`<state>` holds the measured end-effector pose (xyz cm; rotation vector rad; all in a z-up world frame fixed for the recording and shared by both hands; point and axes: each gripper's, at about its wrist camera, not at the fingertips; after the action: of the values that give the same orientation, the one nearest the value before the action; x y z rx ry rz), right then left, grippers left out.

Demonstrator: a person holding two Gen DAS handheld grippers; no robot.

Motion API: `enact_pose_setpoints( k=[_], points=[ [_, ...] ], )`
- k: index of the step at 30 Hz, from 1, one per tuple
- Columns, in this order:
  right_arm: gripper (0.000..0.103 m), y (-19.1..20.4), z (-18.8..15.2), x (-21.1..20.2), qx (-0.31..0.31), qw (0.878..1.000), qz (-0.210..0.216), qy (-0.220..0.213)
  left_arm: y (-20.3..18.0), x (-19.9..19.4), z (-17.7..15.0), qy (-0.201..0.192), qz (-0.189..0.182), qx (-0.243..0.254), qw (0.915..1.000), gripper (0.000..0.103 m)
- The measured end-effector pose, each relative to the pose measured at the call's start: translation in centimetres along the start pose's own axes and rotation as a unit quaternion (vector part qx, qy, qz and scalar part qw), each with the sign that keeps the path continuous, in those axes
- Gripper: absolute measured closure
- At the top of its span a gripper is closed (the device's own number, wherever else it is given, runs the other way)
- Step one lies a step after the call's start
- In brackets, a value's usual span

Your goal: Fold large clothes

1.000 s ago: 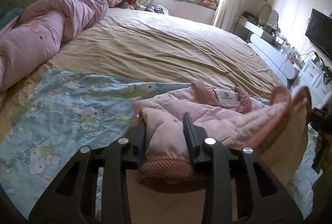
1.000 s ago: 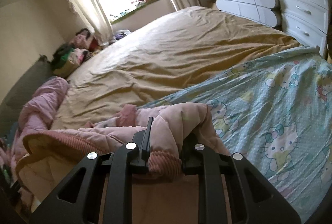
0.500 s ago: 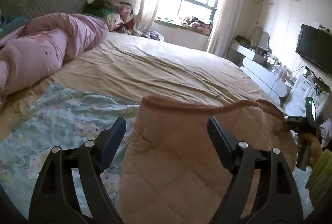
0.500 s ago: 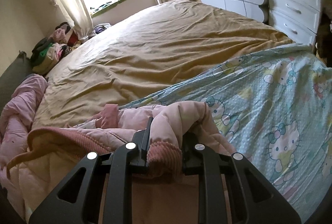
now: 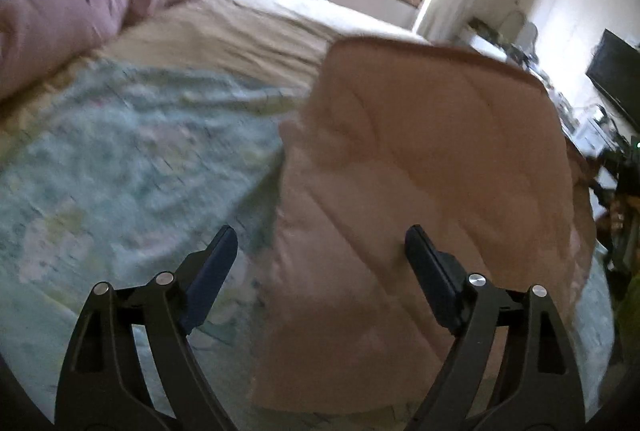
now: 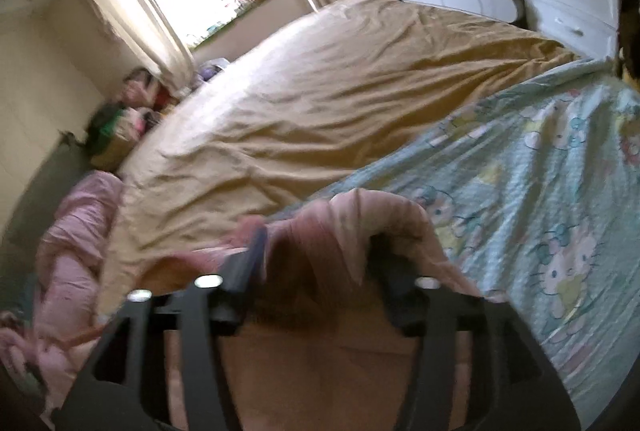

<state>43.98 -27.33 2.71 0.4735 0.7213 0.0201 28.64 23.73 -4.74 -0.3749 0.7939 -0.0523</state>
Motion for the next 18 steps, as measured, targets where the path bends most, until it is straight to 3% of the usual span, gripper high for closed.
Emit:
enact_pose_setpoints(
  k=[2,6,12,15,18],
  points=[
    [0.021,0.2,0.2,-2.0,-0.016,0.999,0.004,-0.032,-0.4,0.0,-0.4,0.005,-0.003,0.010,0.9999,0.025],
    [0.011,-0.3,-0.3,-5.2,-0.077,0.995,0.007,-0.055,-1.2,-0.5,-0.8,0.001,-0.007,0.030,0.9995,0.025],
    [0.011,-3.1,-5.1,-4.2,-0.177,0.983,-0.056,0.015,-1.9,-0.5,-2.3,0.003,-0.009,0.043,0.9990,0.025],
    [0.011,-4.5,-7.4,-3.5,-0.184,0.981,-0.047,0.048,-1.7,-1.1,-3.1,0.002,-0.021,0.035,0.9991,0.025],
    [0.011,-5.9,-8.7,-3.4,-0.186,0.980,-0.050,0.054,-1.6,-1.3,-3.8,0.000,-0.017,0.028,0.9995,0.025]
  ],
)
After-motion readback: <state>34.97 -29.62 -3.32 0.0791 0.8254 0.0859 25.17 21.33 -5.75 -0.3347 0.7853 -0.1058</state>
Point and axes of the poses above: each gripper's, at about its wrist camera, not at the fingertips, and x roughly the way its jaws point, y to its left, z to its top, and after that the axes turned 4 degrees about -x, right-handed
